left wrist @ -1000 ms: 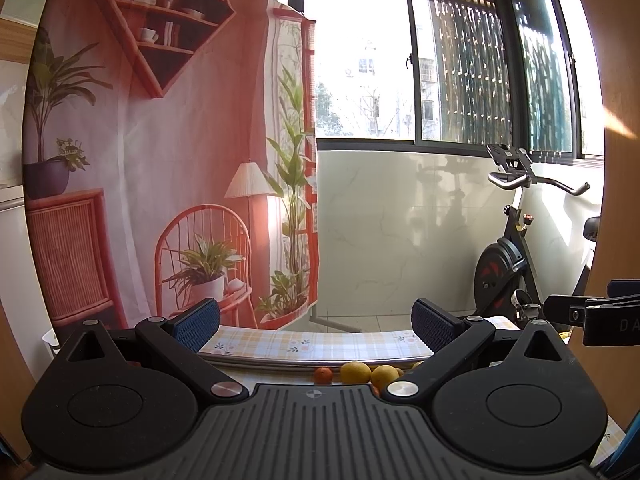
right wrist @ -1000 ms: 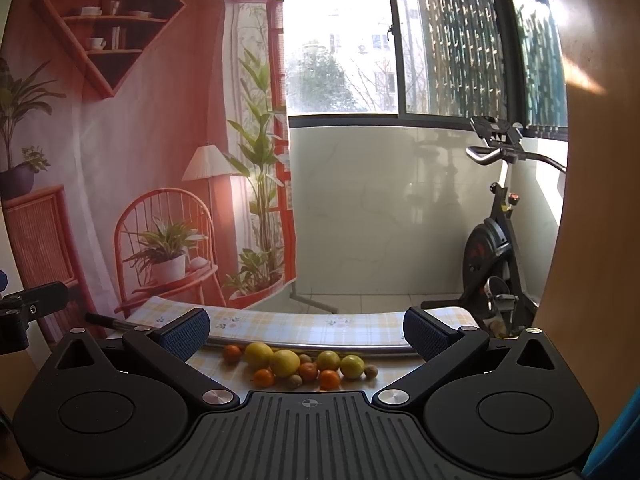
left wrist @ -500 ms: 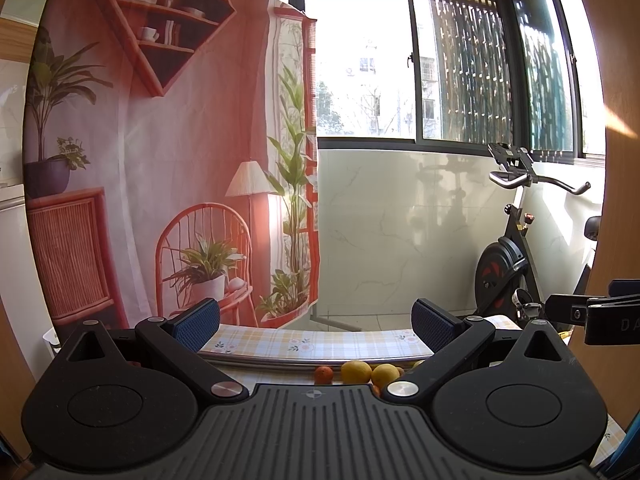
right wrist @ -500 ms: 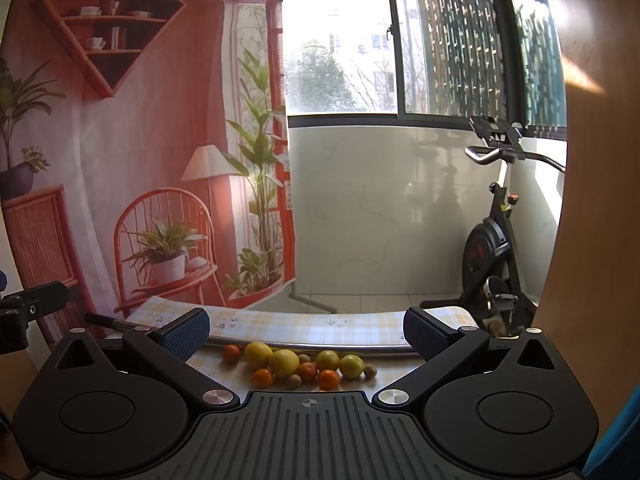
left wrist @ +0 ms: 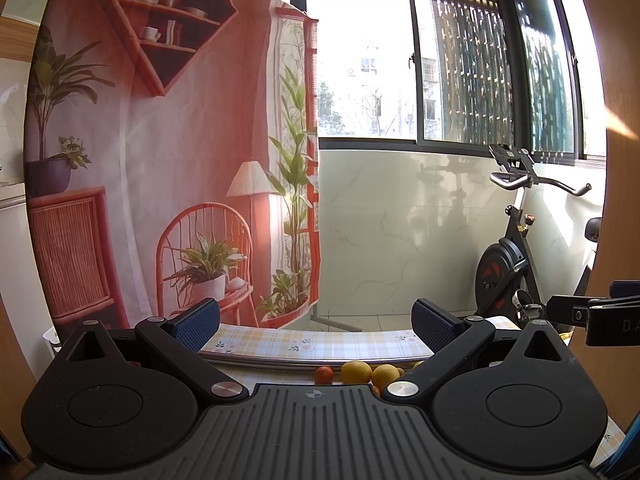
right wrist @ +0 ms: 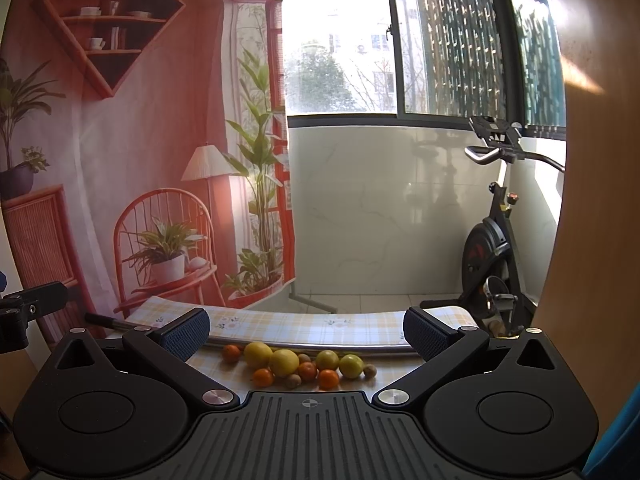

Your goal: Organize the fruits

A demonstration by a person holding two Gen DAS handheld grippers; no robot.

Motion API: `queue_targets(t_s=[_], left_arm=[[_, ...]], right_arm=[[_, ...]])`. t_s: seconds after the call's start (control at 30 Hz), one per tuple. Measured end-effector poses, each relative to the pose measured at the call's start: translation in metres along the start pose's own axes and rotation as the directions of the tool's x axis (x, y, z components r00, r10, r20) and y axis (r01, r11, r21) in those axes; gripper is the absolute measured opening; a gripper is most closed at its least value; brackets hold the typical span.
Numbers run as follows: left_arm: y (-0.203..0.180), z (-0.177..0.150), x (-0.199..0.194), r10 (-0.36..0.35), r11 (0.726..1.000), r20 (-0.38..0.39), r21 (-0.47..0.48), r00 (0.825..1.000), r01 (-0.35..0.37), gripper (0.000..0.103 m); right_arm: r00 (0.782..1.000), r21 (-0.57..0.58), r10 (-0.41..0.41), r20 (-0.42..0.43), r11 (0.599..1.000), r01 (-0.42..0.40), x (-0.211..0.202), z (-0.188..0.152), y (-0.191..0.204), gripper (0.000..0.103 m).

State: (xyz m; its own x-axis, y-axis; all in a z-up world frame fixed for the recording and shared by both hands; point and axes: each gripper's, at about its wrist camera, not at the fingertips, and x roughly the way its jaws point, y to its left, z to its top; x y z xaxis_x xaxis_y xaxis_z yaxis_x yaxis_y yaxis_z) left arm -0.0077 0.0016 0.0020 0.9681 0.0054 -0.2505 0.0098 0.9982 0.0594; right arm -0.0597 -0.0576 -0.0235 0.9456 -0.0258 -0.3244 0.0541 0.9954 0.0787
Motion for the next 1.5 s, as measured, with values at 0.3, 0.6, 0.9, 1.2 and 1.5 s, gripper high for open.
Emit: queue_targets(t_s=[0.3,0.6,0.9,1.2,1.5], left_arm=[[-0.001,-0.001,0.0,0.032,0.999,0.012,0.0,0.999,-0.032,0.103],[0.006,-0.002,0.009,0.041,0.998,0.016,-0.038,0.999,-0.04,0.103],[0.02,-0.019,0.059,0.077,0.997,-0.026,0.004,0.997,-0.077,0.102],[0.044,-0.027,0.118,0.126,0.992,-0.07,-0.011,0.99,-0.127,0.102],[0.067,-0.042,0.171,0.041,0.995,-0.218,-0.083,0.975,-0.061,0.102]], right_arm=[[1.0,0.0,0.0,0.0,1.0,0.0,0.0,0.0,-0.001,0.103],[1.0,0.017,-0.001,-0.008,1.0,0.001,0.006,-0.002,-0.004,0.103],[1.0,0.065,0.021,-0.009,0.998,-0.021,0.055,-0.009,-0.038,0.103],[0.999,0.041,-0.039,-0.018,0.998,0.04,0.122,-0.028,-0.076,0.103],[0.998,0.006,-0.009,-0.064,1.0,0.01,0.177,-0.051,-0.068,0.103]])
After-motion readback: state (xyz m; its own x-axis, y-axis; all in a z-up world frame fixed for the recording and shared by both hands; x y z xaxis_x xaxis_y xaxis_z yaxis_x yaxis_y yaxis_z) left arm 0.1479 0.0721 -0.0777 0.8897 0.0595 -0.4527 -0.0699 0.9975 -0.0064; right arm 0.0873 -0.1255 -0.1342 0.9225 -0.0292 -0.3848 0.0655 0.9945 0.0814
